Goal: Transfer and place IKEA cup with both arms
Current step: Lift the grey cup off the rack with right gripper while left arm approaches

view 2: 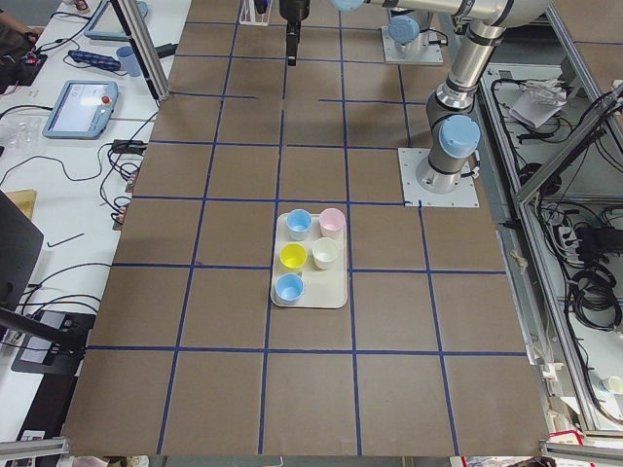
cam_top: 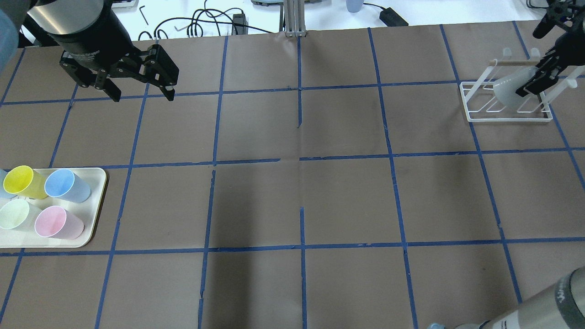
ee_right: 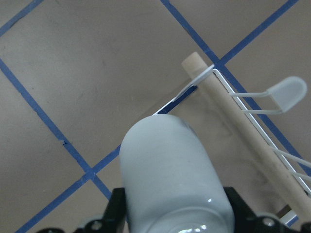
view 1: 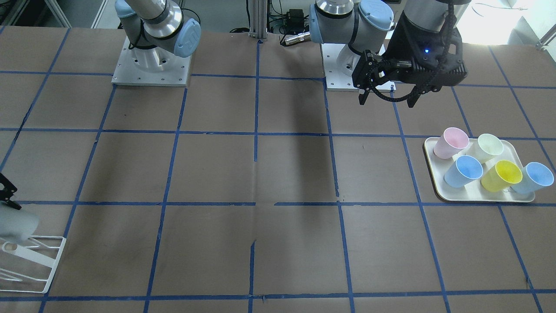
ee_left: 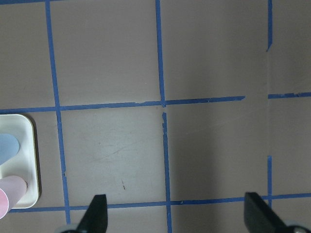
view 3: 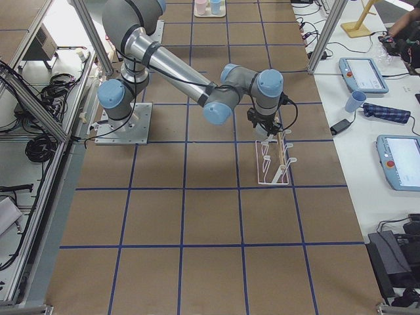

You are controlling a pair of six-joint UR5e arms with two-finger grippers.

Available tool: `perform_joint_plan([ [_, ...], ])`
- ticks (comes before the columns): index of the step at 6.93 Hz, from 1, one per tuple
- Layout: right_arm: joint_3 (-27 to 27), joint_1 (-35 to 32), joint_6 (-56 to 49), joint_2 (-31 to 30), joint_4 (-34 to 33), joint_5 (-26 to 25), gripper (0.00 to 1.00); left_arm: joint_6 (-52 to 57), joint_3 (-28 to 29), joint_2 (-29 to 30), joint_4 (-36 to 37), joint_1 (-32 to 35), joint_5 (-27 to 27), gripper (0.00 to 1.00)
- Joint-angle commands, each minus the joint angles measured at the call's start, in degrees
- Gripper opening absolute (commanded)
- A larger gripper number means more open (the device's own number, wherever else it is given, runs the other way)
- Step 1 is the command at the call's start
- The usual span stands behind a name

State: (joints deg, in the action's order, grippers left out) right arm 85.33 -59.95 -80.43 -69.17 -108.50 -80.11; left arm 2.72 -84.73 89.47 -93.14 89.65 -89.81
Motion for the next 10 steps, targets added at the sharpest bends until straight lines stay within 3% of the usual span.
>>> perform_joint_plan([
  [1, -3.2, 0.0, 0.0, -3.0, 7.8, -1.4, 0.41, 0.0, 0.0, 0.0, 0.0, 0.0, 0.1, 1.00],
  [5, -2.5, 0.3, -0.1, -10.4, 22.0, 1.4, 0.40, 0.3, 0.0, 0.1, 0.1, -0.1, 1.0, 1.00],
  [7, -1.8, -0.2, 0.0, -13.4, 33.8, 11.5, 0.39, 0.4, -0.5, 0.0, -0.5, -2.2, 10.2, 1.00],
  [9, -0.2, -1.1, 1.0, -13.4, 46.2, 24.9, 0.39, 0.6, -4.5, -0.3, -0.4, -6.4, 26.4, 1.00],
  [10, 2.0, -3.6, 1.0, -13.4, 49.1, 30.2, 0.39, 0.6, -6.7, -0.7, 0.0, -7.3, 34.4, 1.00],
])
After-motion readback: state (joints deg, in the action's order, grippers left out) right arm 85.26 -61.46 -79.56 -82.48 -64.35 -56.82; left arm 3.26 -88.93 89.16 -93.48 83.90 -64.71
